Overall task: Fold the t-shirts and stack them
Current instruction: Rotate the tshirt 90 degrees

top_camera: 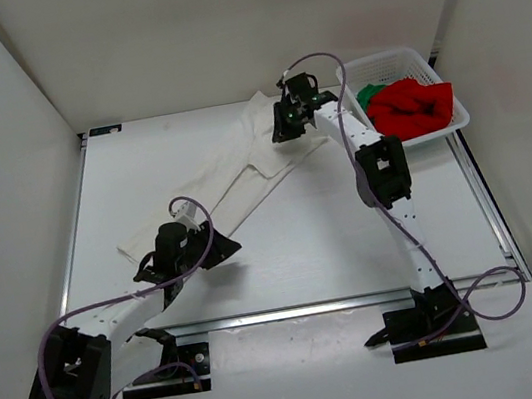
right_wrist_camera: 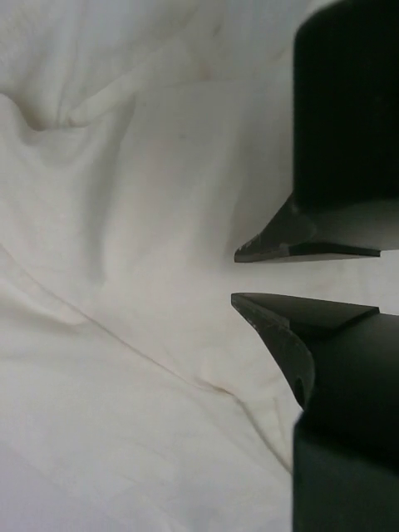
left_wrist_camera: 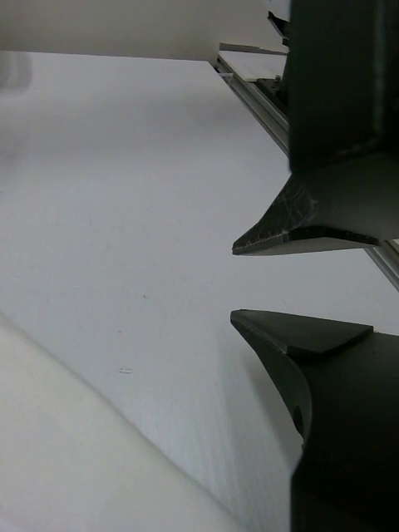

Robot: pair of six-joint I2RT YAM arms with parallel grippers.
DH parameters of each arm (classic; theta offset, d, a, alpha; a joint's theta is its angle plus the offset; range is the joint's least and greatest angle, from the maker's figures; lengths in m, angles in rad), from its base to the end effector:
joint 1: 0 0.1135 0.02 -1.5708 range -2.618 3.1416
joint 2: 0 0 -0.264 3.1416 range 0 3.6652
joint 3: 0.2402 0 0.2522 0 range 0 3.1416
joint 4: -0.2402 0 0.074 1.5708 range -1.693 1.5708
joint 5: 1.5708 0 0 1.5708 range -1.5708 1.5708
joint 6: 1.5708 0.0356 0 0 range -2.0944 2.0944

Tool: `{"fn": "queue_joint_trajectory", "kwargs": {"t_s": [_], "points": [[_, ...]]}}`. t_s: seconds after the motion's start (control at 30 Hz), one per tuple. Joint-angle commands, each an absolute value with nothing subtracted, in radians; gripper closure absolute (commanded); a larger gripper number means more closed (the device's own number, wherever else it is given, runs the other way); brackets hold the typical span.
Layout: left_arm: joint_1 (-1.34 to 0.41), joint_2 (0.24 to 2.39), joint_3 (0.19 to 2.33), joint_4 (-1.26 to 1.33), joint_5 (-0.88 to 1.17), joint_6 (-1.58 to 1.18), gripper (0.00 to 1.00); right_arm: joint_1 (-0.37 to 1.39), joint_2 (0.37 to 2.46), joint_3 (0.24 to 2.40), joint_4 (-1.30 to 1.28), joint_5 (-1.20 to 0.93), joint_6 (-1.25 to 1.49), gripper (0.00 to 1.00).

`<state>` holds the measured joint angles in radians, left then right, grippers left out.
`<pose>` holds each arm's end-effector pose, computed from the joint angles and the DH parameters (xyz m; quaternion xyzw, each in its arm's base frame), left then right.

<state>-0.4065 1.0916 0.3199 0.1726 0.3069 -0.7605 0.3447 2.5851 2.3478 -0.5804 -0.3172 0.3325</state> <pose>0.1839 -0.0909 0.1591 -0.0836 0.8728 -0.3670 0.3106 0.5328 0.2031 0.1750 -0.0637 0.9179 0.2591 0.2937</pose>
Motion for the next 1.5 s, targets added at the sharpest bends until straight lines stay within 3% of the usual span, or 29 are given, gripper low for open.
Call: {"fn": "queue_joint_trajectory", "kwargs": {"t_s": [0.0, 0.07, 0.13, 0.23, 0.37, 0.5, 0.6, 0.77, 0.83, 1.0, 1.33, 1.47], "points": [[-0.431, 1.088, 0.314, 0.153, 0.313, -0.732, 0.57, 0.370, 2.294, 2.385, -0.697, -0.267, 0.227, 0.79], [-0.434, 1.091, 0.316, 0.160, 0.334, -0.732, 0.57, 0.408, 2.208, 2.328, -0.758, -0.230, 0.183, 0.76], [-0.428, 1.079, 0.319, 0.147, 0.342, -0.715, 0.57, 0.451, 2.041, 2.115, -0.677, -0.198, 0.173, 0.77], [-0.385, 1.049, 0.347, 0.095, 0.359, -0.680, 0.57, 0.497, 1.773, 1.475, -0.369, -0.193, 0.294, 0.75], [-0.339, 1.006, 0.371, 0.046, 0.377, -0.647, 0.56, 0.599, 1.621, 1.070, -0.014, -0.249, 0.467, 0.67], [-0.285, 1.003, 0.413, 0.012, 0.420, -0.626, 0.56, 0.731, 1.741, 1.054, 0.103, -0.206, 0.550, 0.64], [-0.239, 0.959, 0.407, 0.022, 0.434, -0.641, 0.56, 0.775, 1.844, 1.069, 0.182, -0.170, 0.639, 0.58], [-0.238, 0.965, 0.407, 0.011, 0.436, -0.629, 0.56, 0.775, 2.021, 1.150, 0.213, -0.179, 0.755, 0.58], [-0.229, 0.962, 0.405, 0.017, 0.439, -0.637, 0.57, 0.778, 2.055, 1.176, 0.228, -0.196, 0.807, 0.63], [-0.239, 0.985, 0.422, 0.011, 0.428, -0.624, 0.56, 0.744, 2.088, 1.187, 0.218, -0.254, 0.813, 0.99], [-0.406, 1.074, 0.417, 0.038, 0.359, -0.646, 0.55, 0.347, 1.660, 0.755, 0.107, -0.406, 0.545, 1.00], [-0.480, 1.112, 0.423, 0.008, 0.342, -0.617, 0.54, 0.222, 1.551, 0.680, 0.002, -0.480, 0.466, 0.66]]}}
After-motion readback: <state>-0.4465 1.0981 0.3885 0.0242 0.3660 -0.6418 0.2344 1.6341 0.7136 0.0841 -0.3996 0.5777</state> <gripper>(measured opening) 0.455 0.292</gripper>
